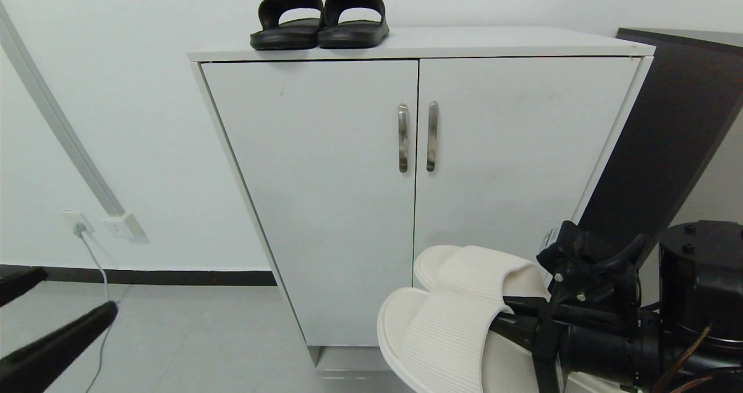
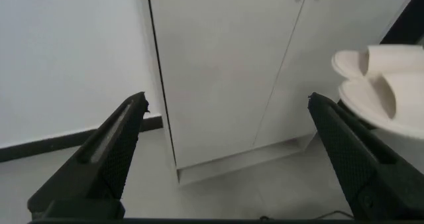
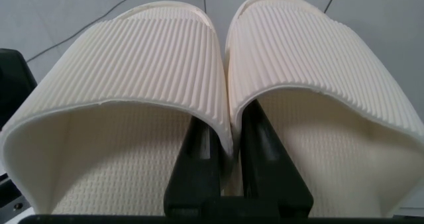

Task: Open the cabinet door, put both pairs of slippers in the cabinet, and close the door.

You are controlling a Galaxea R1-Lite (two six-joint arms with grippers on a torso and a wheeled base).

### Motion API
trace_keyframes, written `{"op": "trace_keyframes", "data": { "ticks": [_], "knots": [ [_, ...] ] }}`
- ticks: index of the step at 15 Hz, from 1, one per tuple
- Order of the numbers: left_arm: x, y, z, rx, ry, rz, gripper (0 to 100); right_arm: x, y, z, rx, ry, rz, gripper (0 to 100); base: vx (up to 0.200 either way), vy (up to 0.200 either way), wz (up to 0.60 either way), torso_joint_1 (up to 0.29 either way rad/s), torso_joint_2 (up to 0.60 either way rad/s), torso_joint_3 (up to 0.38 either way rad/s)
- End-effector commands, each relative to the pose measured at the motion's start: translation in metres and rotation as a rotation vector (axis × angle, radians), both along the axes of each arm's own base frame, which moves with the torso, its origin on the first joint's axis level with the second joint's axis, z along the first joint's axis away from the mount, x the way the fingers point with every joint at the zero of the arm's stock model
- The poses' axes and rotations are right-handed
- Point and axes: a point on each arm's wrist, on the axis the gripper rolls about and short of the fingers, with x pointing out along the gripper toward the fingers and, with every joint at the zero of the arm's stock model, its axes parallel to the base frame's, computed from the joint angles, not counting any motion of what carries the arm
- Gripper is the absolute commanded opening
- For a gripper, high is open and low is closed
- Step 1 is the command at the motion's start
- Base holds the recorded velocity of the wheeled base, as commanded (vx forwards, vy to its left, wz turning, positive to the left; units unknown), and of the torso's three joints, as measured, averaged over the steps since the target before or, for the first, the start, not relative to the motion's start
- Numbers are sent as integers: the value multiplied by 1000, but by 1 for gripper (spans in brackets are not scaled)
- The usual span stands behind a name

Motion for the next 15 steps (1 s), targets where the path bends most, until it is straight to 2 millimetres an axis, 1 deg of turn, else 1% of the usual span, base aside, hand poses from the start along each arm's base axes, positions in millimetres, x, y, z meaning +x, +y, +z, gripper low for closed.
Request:
{"op": "trace_keyframes", "data": {
  "ticks": [1,2,3,5,7,8,9,10,11,12,13,15],
  "knots": [
    [59,-14,7,-5,83,-121,100,0,0,-1,-2,2,2,0,0,0,0,0,0,0],
    [67,-20,9,-7,56,-156,100,0,1,-2,-4,3,2,0,0,0,0,0,0,0],
    [81,-29,13,-5,18,-200,100,0,1,-2,-6,6,2,0,0,0,0,0,0,0],
    [100,-53,27,-11,2,-297,100,0,1,-3,-8,5,2,0,0,0,0,0,0,0],
    [116,-73,35,-28,-13,-386,100,0,1,-3,-9,9,3,0,0,0,0,0,0,0],
    [131,-82,41,-55,-28,-396,100,0,1,-3,-10,8,2,0,0,0,0,0,0,0],
    [140,-88,43,-71,-33,-404,100,0,1,-3,-7,6,2,0,0,0,0,0,0,0],
    [150,-100,51,-112,-50,-435,100,0,1,-4,-12,10,2,0,0,0,0,0,0,0],
    [156,-110,56,-155,-37,-468,100,1,2,-5,-16,15,3,0,0,0,0,0,0,0],
    [157,-115,58,-168,-32,-499,100,1,2,-6,-17,16,3,0,0,0,0,0,0,0],
    [161,-125,63,-184,-24,-593,100,1,3,-7,-18,20,4,0,0,0,0,0,0,0],
    [170,-145,62,-193,5,-703,100,3,4,-10,-28,27,6,0,0,0,0,0,0,0]
  ]
}}
